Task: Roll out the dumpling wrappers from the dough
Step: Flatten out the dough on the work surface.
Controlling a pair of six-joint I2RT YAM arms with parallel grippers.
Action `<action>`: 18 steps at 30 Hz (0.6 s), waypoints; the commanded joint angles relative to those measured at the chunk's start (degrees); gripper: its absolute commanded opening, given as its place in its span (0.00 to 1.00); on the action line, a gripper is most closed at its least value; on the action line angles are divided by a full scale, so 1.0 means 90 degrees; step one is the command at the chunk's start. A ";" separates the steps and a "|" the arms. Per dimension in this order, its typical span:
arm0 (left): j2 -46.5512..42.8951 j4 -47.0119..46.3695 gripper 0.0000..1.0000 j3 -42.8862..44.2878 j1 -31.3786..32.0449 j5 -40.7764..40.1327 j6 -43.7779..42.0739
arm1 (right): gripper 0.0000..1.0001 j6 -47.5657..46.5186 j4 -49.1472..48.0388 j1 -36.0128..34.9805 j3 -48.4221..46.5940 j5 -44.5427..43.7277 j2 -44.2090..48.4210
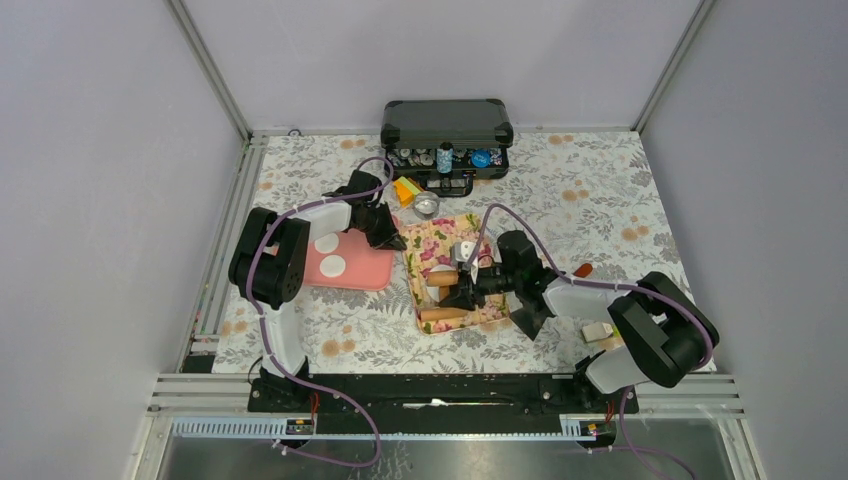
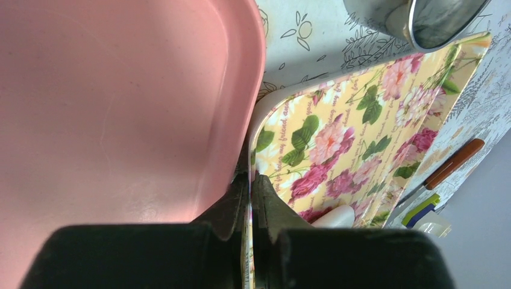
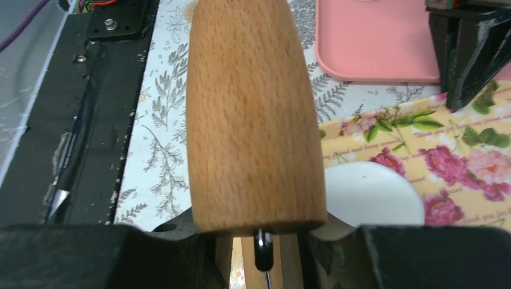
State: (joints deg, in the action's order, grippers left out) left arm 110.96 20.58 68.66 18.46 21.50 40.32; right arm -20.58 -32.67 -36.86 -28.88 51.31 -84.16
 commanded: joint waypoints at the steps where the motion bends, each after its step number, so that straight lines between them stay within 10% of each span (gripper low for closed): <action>1: -0.0098 -0.0134 0.00 0.0174 -0.0137 -0.0149 -0.0131 | 0.00 0.0124 0.1629 -0.0050 -0.0198 -0.0042 0.0030; 10: -0.0048 -0.0210 0.00 0.0125 -0.0127 -0.0051 -0.0155 | 0.00 0.2701 0.0713 0.0569 -0.1701 0.0232 0.0139; 18: -0.0052 -0.0245 0.00 0.0120 -0.0108 0.0011 -0.0171 | 0.00 0.2449 0.0620 0.0590 -0.1657 -0.1483 -0.0850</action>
State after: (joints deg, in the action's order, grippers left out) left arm 110.96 20.01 68.66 18.20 21.78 39.48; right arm -0.30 -25.06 -31.53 -43.09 46.19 -86.98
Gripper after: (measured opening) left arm 0.032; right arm 0.340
